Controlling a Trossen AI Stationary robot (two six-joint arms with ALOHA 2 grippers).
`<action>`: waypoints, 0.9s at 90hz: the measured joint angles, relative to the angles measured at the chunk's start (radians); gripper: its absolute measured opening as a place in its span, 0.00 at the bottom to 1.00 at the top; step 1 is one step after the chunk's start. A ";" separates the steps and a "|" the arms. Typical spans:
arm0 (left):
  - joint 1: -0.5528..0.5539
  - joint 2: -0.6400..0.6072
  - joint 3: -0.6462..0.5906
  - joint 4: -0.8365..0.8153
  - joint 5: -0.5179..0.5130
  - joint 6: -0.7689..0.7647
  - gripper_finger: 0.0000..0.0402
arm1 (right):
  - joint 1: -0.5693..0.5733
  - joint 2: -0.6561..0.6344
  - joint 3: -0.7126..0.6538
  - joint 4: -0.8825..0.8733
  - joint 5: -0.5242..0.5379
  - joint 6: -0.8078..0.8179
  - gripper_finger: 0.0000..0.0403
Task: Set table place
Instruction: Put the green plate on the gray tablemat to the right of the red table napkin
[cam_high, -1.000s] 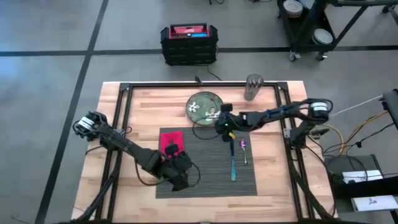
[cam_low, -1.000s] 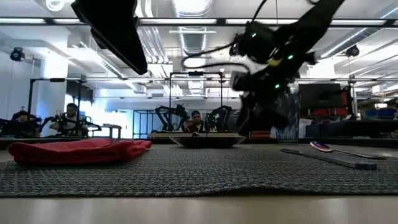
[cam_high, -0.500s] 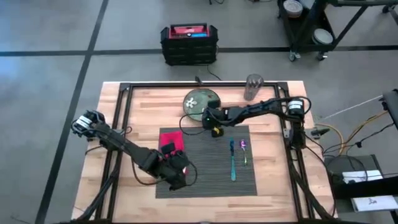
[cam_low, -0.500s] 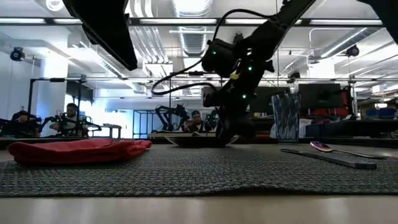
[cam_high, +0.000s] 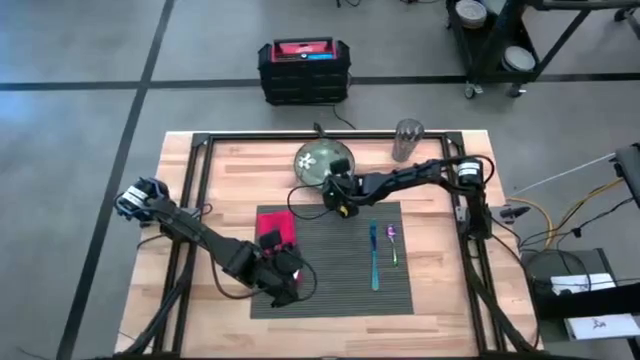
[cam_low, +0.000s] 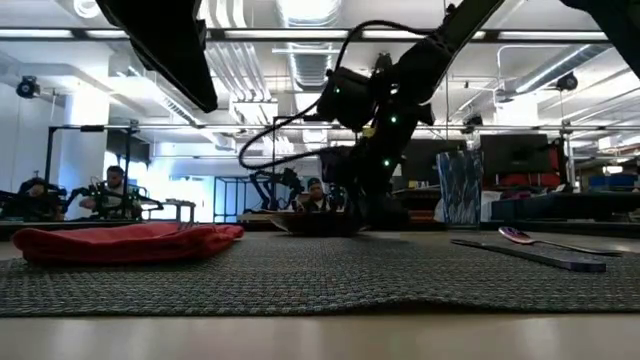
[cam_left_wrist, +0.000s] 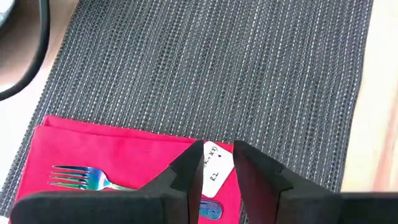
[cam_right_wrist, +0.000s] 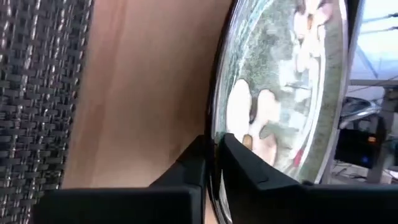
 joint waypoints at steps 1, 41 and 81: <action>-0.001 0.000 0.000 0.000 0.000 0.000 0.19 | 0.001 -0.003 0.000 0.000 0.001 0.002 0.02; -0.063 -0.010 0.000 -0.088 -0.007 -0.095 0.19 | 0.060 -0.265 0.025 -0.346 -0.042 0.256 0.00; -0.137 -0.014 0.000 -0.210 -0.038 -0.208 0.19 | 0.427 -0.342 0.069 -0.485 -0.001 0.599 0.00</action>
